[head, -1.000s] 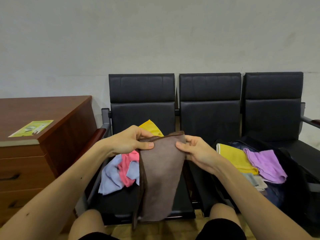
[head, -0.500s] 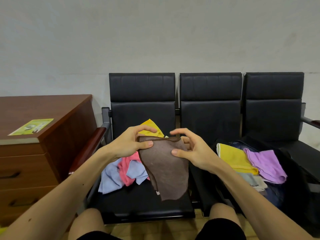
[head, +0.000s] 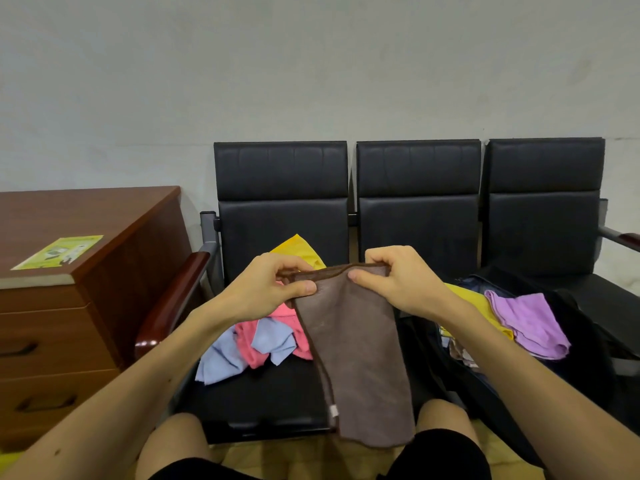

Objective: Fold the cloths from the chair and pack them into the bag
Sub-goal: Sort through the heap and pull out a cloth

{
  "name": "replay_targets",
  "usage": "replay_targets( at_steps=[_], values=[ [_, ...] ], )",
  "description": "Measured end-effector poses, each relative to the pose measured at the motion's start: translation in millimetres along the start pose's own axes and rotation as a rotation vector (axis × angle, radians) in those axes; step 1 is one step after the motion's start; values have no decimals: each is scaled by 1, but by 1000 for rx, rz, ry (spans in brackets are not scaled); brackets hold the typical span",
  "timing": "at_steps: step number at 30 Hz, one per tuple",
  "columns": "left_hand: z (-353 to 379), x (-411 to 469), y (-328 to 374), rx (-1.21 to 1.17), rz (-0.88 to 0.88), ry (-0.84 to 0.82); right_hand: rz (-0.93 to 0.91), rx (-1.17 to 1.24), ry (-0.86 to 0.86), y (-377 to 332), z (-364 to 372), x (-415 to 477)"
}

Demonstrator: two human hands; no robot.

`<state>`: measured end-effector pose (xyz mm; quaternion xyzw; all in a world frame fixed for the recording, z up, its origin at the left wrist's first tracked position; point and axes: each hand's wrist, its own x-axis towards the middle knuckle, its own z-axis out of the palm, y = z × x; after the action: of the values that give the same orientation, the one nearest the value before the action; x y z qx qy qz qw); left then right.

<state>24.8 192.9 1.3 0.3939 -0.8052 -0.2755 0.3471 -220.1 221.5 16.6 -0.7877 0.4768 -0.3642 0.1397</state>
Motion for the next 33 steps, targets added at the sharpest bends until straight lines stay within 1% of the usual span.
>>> replay_targets(
  at_steps=[3, 6, 9, 11, 13, 14, 15, 16, 17, 18, 19, 20, 21, 22, 23, 24, 25, 27, 28, 29, 31, 33],
  values=[
    [8, -4, 6, -161, -47, -34, -31, 73, 94, -5, -1, 0],
    [20, -6, 5, -258, -96, -61, -24, 199, 89, -8, -2, 0],
    [35, -7, 8, -339, -125, -23, -32, 232, 94, -11, -8, -1],
    [41, -5, 13, -503, -174, 25, -28, 271, 116, -10, -16, -4],
    [42, -1, 21, -641, -240, 68, 26, 409, 196, -7, -21, -6],
    [43, 0, 23, -686, -270, 81, 58, 507, 283, -6, -20, -6],
    [44, 2, 27, -713, -296, 101, 108, 625, 371, -3, -15, -8],
    [46, 4, 31, -711, -310, 122, 185, 794, 411, -1, -10, -10],
    [47, 5, 36, -691, -319, 152, 287, 994, 375, 2, -1, -13],
    [49, 7, 32, -650, -331, 181, 398, 1195, 257, 8, 11, -19],
    [50, 8, 34, -619, -356, 211, 486, 1349, 82, 14, 28, -28],
    [49, 11, 26, -590, -393, 247, 567, 1429, -102, 16, 46, -41],
    [46, 14, 18, -565, -437, 280, 615, 1447, -251, 17, 62, -52],
    [43, 15, 9, -561, -488, 290, 631, 1454, -348, 19, 77, -61],
    [40, 13, -4, -589, -552, 296, 640, 1459, -390, 19, 87, -66],
    [37, 10, -14, -653, -625, 294, 643, 1457, -389, 17, 92, -66],
    [35, 5, -29, -748, -673, 301, 644, 1434, -353, 14, 94, -65],
    [37, -10, -37, -992, -688, 315, 652, 1311, -234, 5, 90, -58],
    [40, -20, -36, -1077, -701, 296, 653, 1262, -182, 3, 87, -54],
    [45, -27, -32, -1161, -677, 234, 641, 1225, -139, 3, 85, -51],
    [53, -40, -29, -1207, -603, 63, 636, 1165, -70, 4, 84, -48],
    [59, -49, -28, -1105, -618, -14, 671, 1103, -13, 8, 85, -48]
  ],
)
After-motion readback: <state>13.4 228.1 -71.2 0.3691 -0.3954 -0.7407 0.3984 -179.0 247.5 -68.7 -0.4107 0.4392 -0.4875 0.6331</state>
